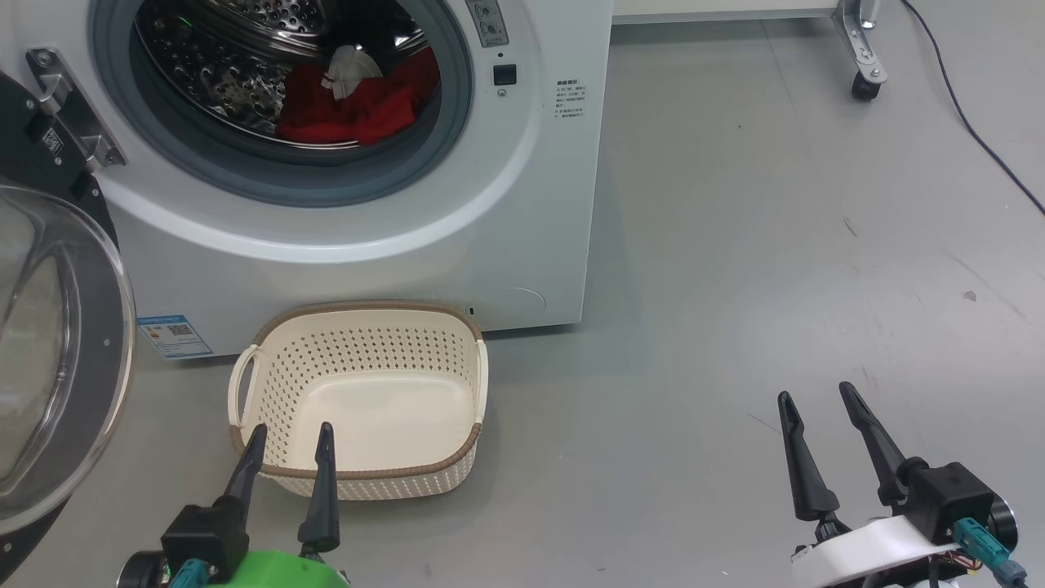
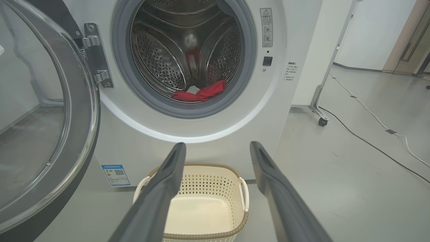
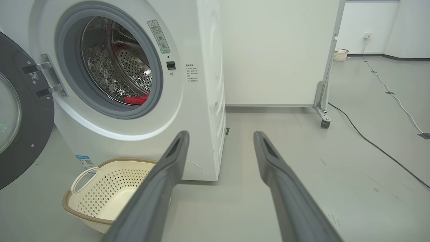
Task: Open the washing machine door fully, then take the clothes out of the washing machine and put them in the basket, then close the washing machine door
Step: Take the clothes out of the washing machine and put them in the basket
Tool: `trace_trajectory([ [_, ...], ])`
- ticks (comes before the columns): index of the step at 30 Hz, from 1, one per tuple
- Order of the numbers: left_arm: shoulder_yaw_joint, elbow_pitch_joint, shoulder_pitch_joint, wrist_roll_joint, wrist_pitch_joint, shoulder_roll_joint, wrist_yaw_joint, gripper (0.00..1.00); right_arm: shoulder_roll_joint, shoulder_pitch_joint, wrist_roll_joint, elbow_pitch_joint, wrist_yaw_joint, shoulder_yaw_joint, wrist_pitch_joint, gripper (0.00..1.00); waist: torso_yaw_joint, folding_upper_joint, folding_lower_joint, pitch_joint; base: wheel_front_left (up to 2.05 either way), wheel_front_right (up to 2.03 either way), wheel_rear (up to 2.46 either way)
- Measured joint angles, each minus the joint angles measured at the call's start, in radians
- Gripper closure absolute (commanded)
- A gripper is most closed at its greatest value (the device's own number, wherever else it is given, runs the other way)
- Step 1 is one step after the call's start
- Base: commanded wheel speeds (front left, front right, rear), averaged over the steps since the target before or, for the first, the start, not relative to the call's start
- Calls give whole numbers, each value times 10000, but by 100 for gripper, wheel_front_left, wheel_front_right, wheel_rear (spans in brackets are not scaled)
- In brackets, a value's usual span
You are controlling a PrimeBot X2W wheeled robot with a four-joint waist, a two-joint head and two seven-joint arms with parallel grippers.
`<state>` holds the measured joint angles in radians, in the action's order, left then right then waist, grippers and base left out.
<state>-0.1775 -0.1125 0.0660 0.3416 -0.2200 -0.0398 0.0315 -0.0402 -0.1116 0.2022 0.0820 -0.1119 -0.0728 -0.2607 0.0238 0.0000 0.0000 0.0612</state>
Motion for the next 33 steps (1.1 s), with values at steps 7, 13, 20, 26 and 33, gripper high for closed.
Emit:
trace_trajectory([
  [7,-88,19,0,-2,0,-4,29,0,0,0,2,-15,2,-8,0,0,1,0,0,6,18,-18,0],
  [13,-109,29,0,-81,0,-6,67,0,0,0,31,-17,6,-19,0,0,-10,0,0,-7,45,-45,0],
  [20,-140,29,0,-90,0,-8,73,0,2,0,73,-17,12,-21,0,0,1,0,0,-28,71,-71,0],
  [26,-169,23,-1,-90,0,-10,73,0,2,0,73,-15,13,-23,0,0,39,0,0,-54,95,-95,0],
  [33,-207,48,-4,-167,0,-19,73,0,2,0,75,-13,13,-50,0,0,63,0,0,-98,110,-111,1],
])
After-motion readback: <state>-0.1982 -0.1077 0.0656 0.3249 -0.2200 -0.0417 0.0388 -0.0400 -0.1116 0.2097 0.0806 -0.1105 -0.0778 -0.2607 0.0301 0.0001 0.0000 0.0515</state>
